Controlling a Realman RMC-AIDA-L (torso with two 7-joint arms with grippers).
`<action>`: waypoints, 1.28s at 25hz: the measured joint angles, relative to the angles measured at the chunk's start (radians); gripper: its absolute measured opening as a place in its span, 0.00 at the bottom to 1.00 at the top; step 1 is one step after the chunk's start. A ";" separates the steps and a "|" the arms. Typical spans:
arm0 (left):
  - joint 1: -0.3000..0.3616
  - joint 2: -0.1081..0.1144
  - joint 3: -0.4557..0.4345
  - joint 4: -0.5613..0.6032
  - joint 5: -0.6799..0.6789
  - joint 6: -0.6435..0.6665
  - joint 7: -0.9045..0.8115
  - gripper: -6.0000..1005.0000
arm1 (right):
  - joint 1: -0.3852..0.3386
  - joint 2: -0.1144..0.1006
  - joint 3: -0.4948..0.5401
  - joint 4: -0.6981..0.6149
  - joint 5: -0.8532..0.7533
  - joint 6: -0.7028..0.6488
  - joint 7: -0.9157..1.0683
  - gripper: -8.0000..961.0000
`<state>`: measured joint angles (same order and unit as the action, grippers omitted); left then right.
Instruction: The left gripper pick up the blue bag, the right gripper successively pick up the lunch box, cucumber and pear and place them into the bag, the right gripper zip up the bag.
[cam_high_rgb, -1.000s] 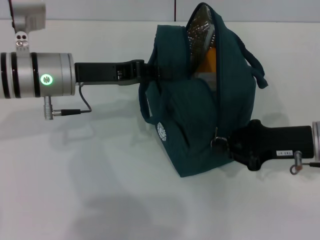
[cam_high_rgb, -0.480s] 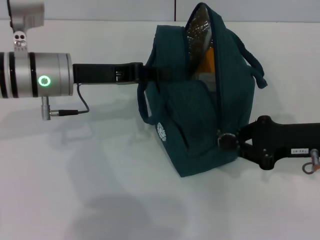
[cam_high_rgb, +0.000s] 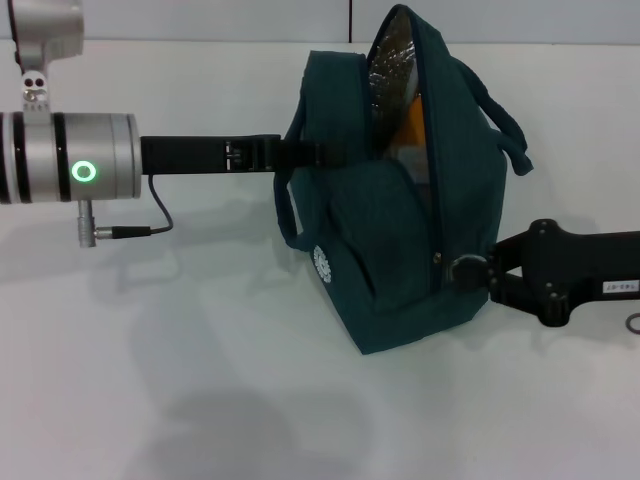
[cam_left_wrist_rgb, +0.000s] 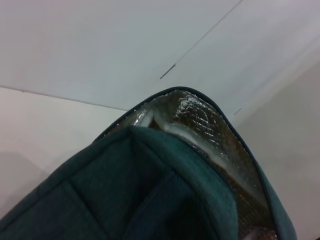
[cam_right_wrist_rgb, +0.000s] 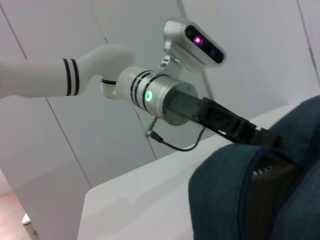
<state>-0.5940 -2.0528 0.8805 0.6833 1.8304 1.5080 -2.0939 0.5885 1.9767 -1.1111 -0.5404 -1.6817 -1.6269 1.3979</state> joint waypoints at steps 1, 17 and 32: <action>0.001 0.001 0.000 0.000 -0.001 0.000 0.002 0.27 | -0.001 -0.005 0.001 -0.001 0.001 -0.001 0.006 0.02; 0.031 0.000 -0.002 -0.001 -0.079 0.071 0.202 0.52 | 0.006 0.012 -0.002 -0.090 0.028 -0.061 -0.004 0.02; 0.063 -0.010 -0.006 -0.029 -0.174 0.136 0.427 0.85 | 0.002 0.025 0.009 -0.082 0.061 -0.055 -0.044 0.02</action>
<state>-0.5313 -2.0631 0.8747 0.6539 1.6568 1.6437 -1.6673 0.5904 2.0018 -1.1018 -0.6223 -1.6209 -1.6820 1.3544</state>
